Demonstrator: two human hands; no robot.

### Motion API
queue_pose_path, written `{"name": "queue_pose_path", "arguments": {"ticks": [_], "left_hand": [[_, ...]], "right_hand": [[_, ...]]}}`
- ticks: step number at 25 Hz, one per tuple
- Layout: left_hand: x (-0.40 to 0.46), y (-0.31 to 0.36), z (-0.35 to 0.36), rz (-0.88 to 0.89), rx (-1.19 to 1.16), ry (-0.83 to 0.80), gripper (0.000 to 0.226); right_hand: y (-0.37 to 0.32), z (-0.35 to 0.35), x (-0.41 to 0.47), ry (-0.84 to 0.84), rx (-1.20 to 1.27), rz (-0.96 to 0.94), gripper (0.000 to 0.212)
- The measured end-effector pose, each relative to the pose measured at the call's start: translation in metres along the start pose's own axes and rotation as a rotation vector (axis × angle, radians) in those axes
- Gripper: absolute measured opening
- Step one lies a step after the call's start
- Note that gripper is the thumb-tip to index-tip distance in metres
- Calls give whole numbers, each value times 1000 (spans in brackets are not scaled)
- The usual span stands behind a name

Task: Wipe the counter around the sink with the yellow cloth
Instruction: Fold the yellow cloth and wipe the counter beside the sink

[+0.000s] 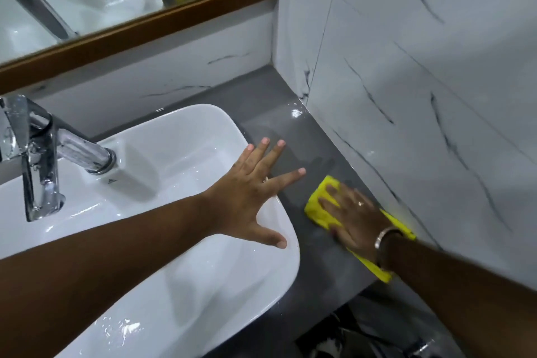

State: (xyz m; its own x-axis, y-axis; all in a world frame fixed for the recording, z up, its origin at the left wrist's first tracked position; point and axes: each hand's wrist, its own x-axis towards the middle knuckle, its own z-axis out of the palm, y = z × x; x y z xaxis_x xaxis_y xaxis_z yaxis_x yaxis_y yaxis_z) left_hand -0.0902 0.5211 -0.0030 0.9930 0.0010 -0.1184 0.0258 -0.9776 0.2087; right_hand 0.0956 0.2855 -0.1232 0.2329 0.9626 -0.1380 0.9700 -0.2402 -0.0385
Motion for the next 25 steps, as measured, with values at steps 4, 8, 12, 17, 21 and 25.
{"name": "queue_pose_path", "arguments": {"ticks": [4, 8, 12, 17, 21, 25], "left_hand": [[-1, -1, 1, -7, -3, 16, 119], [-1, -1, -3, 14, 0, -19, 115], [0, 2, -10, -26, -14, -71, 101], [4, 14, -13, -129, 52, -75, 86], [8, 18, -13, -154, 127, -138, 94], [8, 16, -10, -159, 74, -140, 94]], "right_hand": [[-74, 14, 14, 81, 169, 362, 67], [-68, 10, -37, 19, 56, -264, 66], [-38, 0, -11, 24, 92, 239, 63], [-92, 16, -45, 70, 127, -46, 69], [-38, 9, -42, 66, 26, -57, 66], [-92, 19, -35, 161, 209, 266, 64]]}}
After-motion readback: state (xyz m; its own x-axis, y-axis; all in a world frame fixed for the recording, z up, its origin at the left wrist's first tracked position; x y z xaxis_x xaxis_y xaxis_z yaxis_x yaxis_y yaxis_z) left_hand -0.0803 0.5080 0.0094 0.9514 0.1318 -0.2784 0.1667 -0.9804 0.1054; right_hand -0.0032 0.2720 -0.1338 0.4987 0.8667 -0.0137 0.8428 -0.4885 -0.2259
